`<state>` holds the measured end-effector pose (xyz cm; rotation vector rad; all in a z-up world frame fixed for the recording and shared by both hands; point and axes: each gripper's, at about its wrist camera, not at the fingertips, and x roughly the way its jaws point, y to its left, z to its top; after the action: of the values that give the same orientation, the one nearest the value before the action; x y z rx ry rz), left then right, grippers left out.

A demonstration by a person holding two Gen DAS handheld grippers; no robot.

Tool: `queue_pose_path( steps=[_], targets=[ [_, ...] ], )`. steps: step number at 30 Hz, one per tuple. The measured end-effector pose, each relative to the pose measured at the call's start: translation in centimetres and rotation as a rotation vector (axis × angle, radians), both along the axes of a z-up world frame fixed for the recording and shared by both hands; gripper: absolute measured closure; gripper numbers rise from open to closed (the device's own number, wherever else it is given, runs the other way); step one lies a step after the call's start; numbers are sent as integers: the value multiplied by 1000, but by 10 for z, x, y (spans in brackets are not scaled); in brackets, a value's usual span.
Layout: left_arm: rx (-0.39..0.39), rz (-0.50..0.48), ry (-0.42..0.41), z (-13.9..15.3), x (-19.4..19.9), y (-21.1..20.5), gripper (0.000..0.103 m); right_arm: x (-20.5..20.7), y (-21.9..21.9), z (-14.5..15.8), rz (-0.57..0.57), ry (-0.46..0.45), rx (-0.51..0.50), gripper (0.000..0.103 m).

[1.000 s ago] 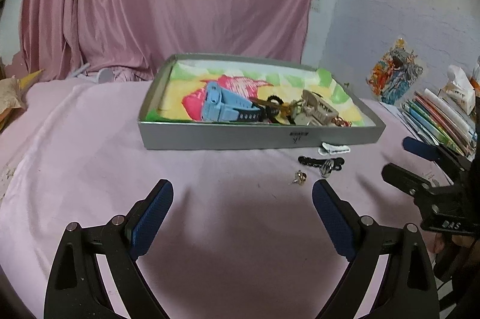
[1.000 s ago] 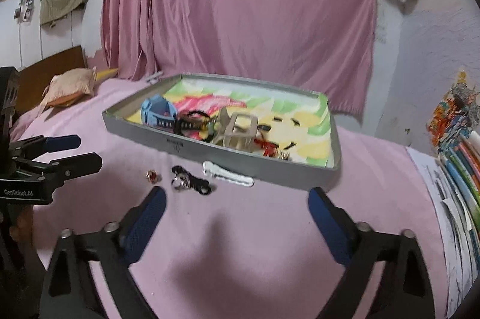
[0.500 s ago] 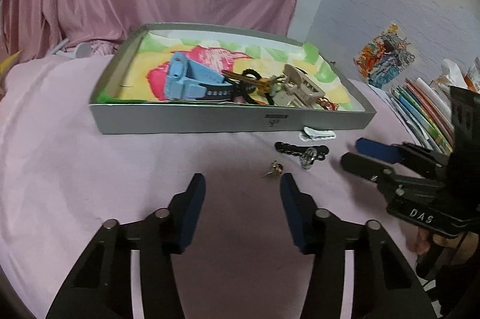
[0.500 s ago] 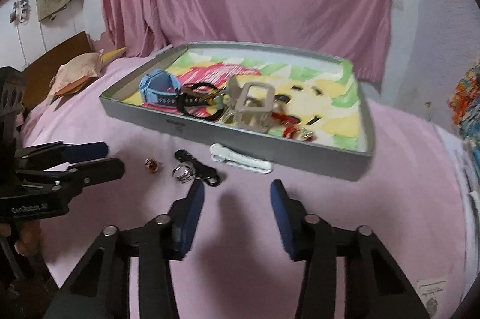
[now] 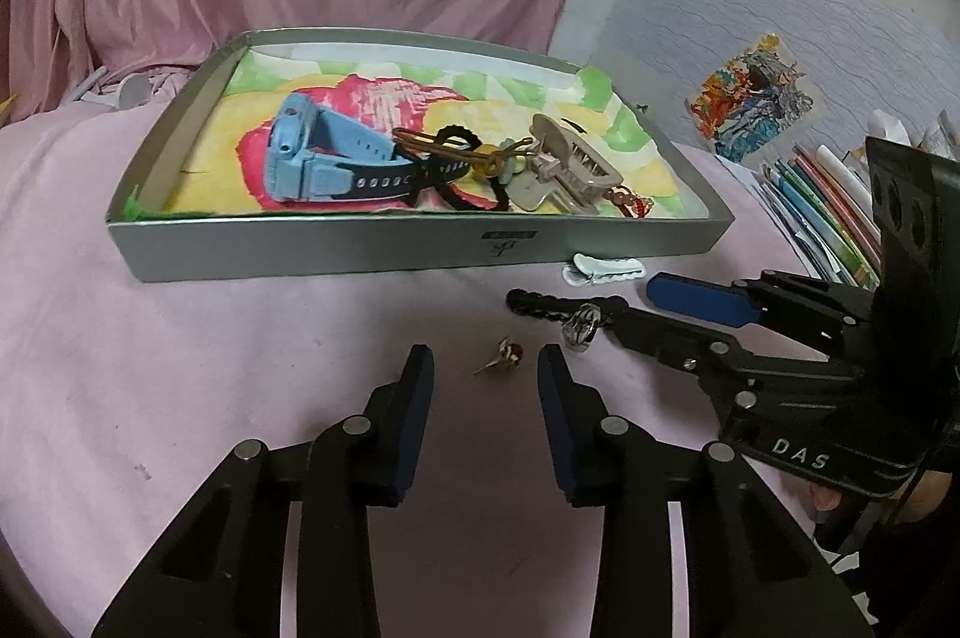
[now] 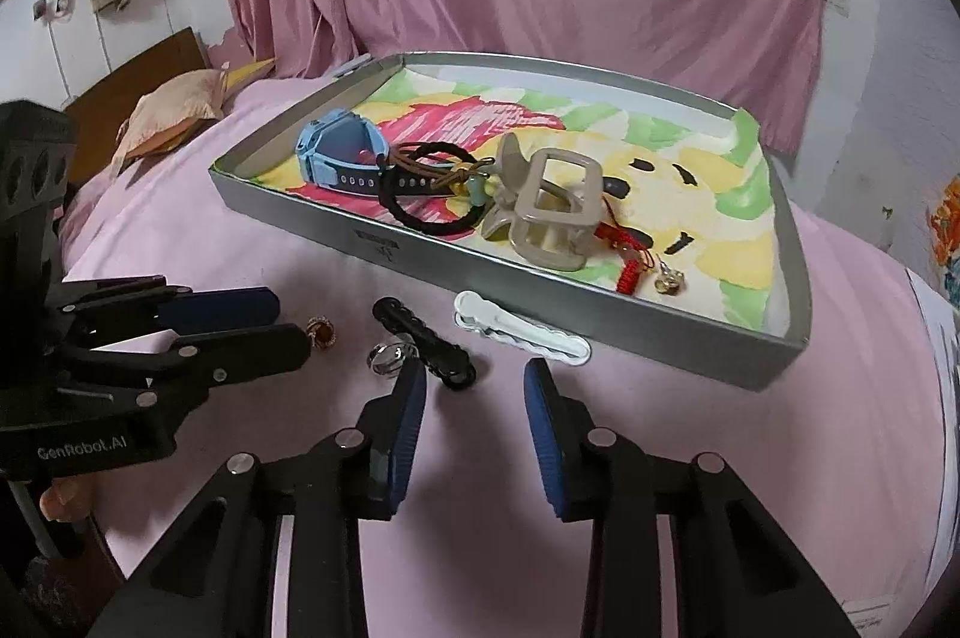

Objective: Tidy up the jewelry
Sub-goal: 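Grasp a small gold ring with the left tool while the right grasps the black beaded hair tie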

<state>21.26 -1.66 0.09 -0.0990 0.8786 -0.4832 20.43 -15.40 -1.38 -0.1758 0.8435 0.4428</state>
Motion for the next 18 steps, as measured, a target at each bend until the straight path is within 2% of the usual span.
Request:
queue_pose_path(
  steps=[12, 18],
  targets=[
    [0, -21, 14, -3, 7, -7, 89, 11, 13, -6, 59, 26, -51, 76],
    [1, -21, 14, -4, 8, -8, 92, 16, 19, -6, 89, 25, -75, 76]
  ],
)
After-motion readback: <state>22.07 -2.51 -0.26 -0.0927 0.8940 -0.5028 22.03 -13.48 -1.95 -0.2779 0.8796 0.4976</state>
